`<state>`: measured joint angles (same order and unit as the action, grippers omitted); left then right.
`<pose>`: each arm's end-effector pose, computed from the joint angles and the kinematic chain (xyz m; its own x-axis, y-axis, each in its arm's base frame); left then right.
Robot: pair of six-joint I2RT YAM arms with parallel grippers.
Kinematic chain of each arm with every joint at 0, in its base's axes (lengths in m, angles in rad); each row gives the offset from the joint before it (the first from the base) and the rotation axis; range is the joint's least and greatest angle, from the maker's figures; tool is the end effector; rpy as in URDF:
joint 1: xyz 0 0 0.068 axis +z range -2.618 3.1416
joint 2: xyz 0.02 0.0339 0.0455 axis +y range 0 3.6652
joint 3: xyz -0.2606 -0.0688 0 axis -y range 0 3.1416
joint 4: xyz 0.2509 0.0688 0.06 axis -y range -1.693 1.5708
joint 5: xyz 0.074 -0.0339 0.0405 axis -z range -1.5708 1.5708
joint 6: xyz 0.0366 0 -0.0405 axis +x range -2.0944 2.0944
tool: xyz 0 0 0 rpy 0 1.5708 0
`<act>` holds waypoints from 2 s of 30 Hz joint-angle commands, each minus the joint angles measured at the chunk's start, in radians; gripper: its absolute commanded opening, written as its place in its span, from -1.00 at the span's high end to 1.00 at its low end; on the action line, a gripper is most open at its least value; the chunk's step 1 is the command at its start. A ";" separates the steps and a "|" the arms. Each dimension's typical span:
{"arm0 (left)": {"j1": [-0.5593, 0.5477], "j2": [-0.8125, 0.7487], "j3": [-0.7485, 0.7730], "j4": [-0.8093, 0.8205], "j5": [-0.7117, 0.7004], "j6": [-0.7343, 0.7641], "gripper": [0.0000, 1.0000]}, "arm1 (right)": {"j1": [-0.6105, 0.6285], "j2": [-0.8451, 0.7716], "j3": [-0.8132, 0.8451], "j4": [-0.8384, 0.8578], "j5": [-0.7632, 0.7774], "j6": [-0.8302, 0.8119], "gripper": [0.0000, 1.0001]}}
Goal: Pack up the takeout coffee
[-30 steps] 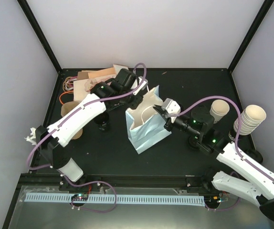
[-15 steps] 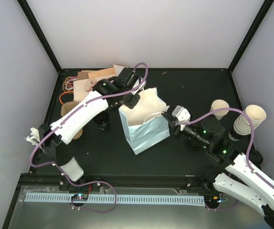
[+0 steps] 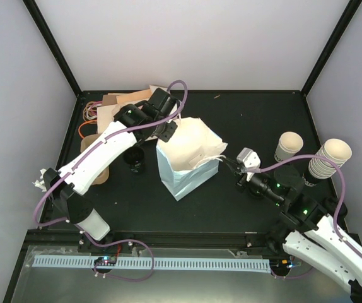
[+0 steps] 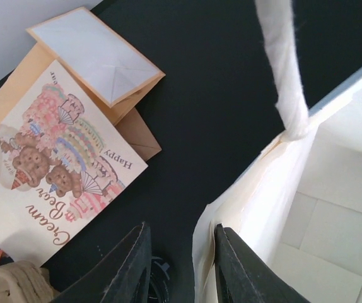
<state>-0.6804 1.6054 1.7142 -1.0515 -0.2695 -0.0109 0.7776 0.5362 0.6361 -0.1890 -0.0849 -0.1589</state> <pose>0.2674 -0.2039 0.3724 -0.6342 0.4998 -0.5899 0.4779 0.8532 0.2090 0.1045 0.1072 0.3215 0.0575 -0.1646 -0.9847 -0.7597 0.6327 -0.1502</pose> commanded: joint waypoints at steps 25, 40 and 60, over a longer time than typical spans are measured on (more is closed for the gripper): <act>-0.127 -0.099 -0.007 0.025 -0.133 0.131 0.86 | 0.005 0.021 0.011 0.017 -0.029 0.069 0.51; -0.121 -0.172 -0.002 0.017 -0.150 -0.092 -0.12 | 0.006 0.005 0.023 -0.021 -0.006 0.088 0.50; -0.058 -0.350 -0.216 0.137 0.072 -0.180 -0.98 | 0.006 -0.004 -0.016 0.005 0.022 0.093 0.48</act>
<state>-0.7559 1.2507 1.4887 -0.9676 -0.2626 -0.1761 0.7776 0.5323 0.6258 -0.2092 -0.0784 -0.0757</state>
